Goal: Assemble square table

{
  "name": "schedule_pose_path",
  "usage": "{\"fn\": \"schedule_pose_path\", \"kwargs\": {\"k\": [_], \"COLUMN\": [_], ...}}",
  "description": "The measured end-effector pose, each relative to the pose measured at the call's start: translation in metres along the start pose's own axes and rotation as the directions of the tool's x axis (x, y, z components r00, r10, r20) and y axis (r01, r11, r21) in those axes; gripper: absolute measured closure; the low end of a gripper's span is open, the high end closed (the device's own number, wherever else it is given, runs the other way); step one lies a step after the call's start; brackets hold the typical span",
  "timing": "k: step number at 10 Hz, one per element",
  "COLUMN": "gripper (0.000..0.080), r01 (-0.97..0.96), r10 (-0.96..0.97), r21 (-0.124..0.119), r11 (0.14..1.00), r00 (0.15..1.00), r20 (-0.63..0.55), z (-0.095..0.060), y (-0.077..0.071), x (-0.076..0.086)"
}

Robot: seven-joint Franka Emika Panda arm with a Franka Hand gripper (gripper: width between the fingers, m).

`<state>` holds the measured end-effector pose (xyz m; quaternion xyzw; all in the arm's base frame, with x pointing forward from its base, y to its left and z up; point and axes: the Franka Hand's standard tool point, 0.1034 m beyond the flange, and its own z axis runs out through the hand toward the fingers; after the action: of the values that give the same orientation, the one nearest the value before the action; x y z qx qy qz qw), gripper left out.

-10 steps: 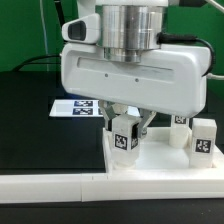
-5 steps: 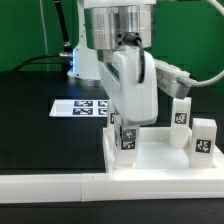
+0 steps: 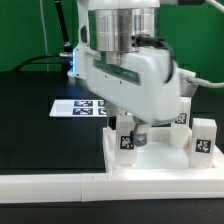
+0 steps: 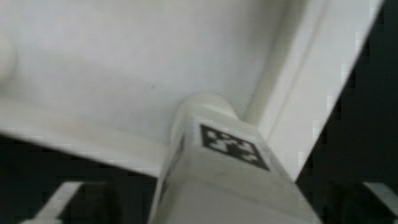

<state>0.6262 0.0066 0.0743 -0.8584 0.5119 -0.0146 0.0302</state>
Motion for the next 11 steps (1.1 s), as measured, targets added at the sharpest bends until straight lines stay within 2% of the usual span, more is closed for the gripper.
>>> {"fn": "schedule_pose_path", "kwargs": {"k": [2,4,5,7,8,10,11], "gripper": [0.0153,0.0151,0.0151,0.0151,0.0151,0.0151,0.0273], "r01": [0.125,0.225,0.483,0.661,0.778,0.778,0.778], "r10": [-0.125,-0.225,-0.484,-0.662,-0.779,-0.779,-0.779], "r21": [-0.001,-0.001,-0.018,-0.026,-0.043,-0.043,-0.043], "r11": [0.992,0.974,0.875,0.75,0.627,0.627,0.627], "r00": [0.992,0.974,0.875,0.749,0.626,0.626,0.626], "r20": [-0.001,-0.001,-0.019,-0.032,-0.028,-0.029,-0.028], "z": [0.0,0.0,-0.0007,0.0021,0.0058,0.0056,0.0058], "y": [0.0004,0.0004,-0.0011,-0.002,0.0025,0.0026,0.0028], "x": [0.0008,0.0009,0.002,-0.0021,-0.0042,-0.0033,-0.0033]}}
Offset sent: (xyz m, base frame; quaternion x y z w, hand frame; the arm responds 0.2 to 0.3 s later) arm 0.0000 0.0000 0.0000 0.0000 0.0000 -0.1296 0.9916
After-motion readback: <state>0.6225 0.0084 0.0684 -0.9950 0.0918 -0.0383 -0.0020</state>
